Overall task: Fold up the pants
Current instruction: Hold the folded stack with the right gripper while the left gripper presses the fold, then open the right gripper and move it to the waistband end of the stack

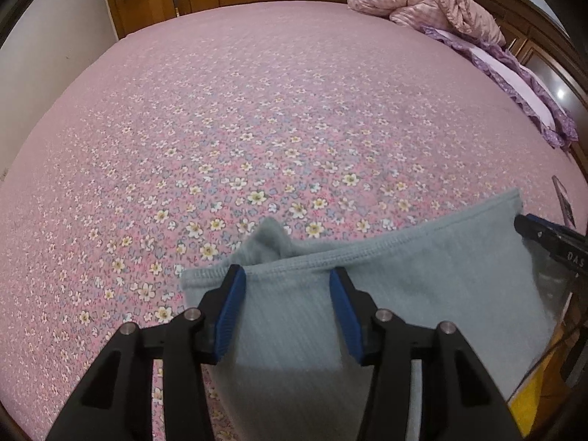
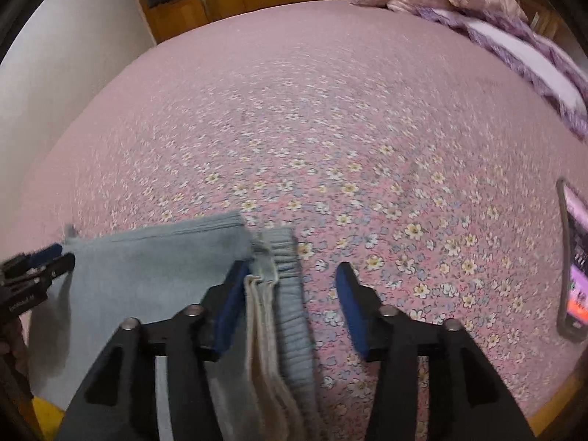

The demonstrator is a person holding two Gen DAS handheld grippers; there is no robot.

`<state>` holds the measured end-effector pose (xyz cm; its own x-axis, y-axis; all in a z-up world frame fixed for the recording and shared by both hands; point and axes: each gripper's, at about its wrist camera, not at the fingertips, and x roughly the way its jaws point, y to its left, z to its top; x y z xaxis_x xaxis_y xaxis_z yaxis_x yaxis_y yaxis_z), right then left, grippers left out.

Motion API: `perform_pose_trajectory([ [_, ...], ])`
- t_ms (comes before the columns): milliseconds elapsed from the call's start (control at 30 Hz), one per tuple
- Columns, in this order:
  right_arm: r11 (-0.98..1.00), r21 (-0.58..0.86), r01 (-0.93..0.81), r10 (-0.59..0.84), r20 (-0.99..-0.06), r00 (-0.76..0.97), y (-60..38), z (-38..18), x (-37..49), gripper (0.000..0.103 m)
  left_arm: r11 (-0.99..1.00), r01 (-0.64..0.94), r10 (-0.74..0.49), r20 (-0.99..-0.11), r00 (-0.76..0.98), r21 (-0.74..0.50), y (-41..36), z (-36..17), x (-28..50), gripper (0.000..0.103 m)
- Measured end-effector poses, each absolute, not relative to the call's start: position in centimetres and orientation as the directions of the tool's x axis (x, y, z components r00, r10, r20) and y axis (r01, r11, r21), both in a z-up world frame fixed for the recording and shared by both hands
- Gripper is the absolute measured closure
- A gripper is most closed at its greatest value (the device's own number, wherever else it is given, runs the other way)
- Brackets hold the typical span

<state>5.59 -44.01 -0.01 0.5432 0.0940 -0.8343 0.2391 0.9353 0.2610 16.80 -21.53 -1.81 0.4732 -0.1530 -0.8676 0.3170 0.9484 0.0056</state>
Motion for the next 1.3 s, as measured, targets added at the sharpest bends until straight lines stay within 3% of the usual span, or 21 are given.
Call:
perform_pose_trajectory([
  [300, 0.966, 0.192, 0.175, 0.063, -0.827, 0.559, -42.0, 4.0, 2.7, 0.055, 0.939, 0.343, -0.174, -0.874, 0.454, -0.009, -19.4, 0.3, 10.2, 0.051],
  [433, 0.973, 0.182, 0.144, 0.074, -0.83, 0.552, -40.6, 4.9, 0.7, 0.055, 0.941, 0.326, -0.214, -0.902, 0.375, -0.088, -18.2, -0.6, 7.5, 0.051],
  [933, 0.976, 0.126, 0.179, 0.025, -0.875, 0.483, -40.1, 1.9, -0.6, 0.054, 0.938, 0.319, -0.24, -0.915, 0.325, -0.132, -16.9, -1.8, 4.3, 0.047],
  [1300, 0.939, 0.231, 0.255, 0.092, -0.883, 0.461, -40.8, 2.6, -3.4, 0.054, 0.937, 0.328, -0.229, -0.922, 0.311, -0.123, -15.9, -2.3, 3.4, 0.041],
])
